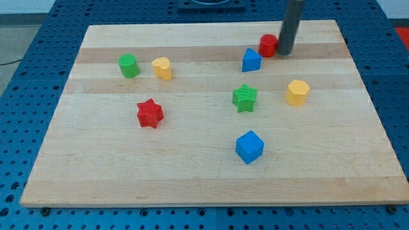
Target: Move the red circle up and a bit right
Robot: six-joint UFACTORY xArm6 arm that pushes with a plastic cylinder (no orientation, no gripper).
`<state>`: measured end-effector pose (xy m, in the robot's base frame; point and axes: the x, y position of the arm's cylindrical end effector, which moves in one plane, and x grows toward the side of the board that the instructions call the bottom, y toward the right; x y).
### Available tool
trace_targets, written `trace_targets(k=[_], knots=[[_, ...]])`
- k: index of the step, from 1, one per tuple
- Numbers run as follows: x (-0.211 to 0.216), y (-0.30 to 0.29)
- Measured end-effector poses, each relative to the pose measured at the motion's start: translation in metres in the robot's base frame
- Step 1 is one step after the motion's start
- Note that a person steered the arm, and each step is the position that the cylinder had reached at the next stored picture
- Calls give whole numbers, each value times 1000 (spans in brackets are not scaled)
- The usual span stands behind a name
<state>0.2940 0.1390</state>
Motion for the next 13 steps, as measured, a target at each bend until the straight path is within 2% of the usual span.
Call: trace_targets(k=[3,5,7,8,13], knots=[[-45,-100],[-17,-96],[-4,-141],[-13,-164],[-66,-142]])
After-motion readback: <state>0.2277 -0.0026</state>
